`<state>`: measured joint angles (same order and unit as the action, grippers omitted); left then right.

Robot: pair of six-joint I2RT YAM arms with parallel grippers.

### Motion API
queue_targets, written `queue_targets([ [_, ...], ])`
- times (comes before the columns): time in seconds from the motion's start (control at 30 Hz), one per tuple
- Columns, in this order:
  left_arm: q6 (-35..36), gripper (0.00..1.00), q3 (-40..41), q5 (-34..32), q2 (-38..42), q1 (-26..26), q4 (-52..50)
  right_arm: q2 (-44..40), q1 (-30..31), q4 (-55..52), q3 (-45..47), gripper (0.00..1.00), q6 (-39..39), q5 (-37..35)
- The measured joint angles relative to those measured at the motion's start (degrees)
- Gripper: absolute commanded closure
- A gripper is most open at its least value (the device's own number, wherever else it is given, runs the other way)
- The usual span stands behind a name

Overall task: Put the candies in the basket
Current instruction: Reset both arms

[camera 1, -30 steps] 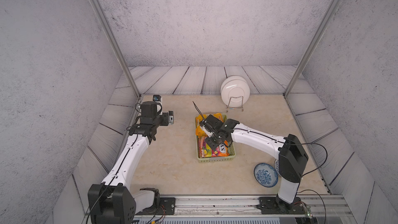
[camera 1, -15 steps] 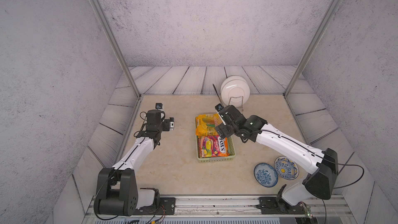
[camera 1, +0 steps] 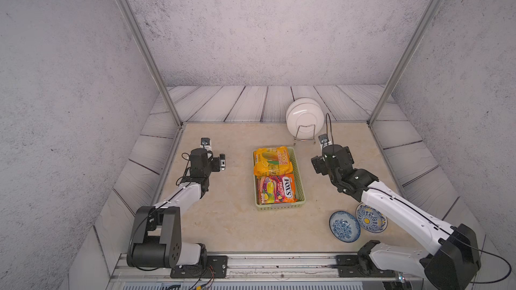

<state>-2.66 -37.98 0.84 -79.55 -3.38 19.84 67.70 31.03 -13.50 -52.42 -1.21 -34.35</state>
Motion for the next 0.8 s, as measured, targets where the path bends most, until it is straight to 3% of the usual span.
queue_targets([
  [0.17, 0.55, 0.02, 0.13, 0.57, 0.90, 0.00, -0.52, -4.00, -7.15, 10.14, 9.40, 0.00, 0.42, 0.24],
  [0.37, 1.16, 0.02, 0.85, 1.05, 1.49, 0.00, -1.29, -2.49, -11.56, 18.64, 16.44, 0.00, 0.22, 0.44],
  [0.67, 2.62, 0.02, 7.87, 0.68, -0.61, 0.02, 4.63, 4.55, -15.56, 29.00, 21.38, 0.00, 1.53, -1.84],
  [0.8, 3.82, 0.02, 11.87, -0.90, -0.98, 0.20, 13.99, 7.02, -17.55, 34.49, 24.26, 0.00, 2.62, -1.60],
])
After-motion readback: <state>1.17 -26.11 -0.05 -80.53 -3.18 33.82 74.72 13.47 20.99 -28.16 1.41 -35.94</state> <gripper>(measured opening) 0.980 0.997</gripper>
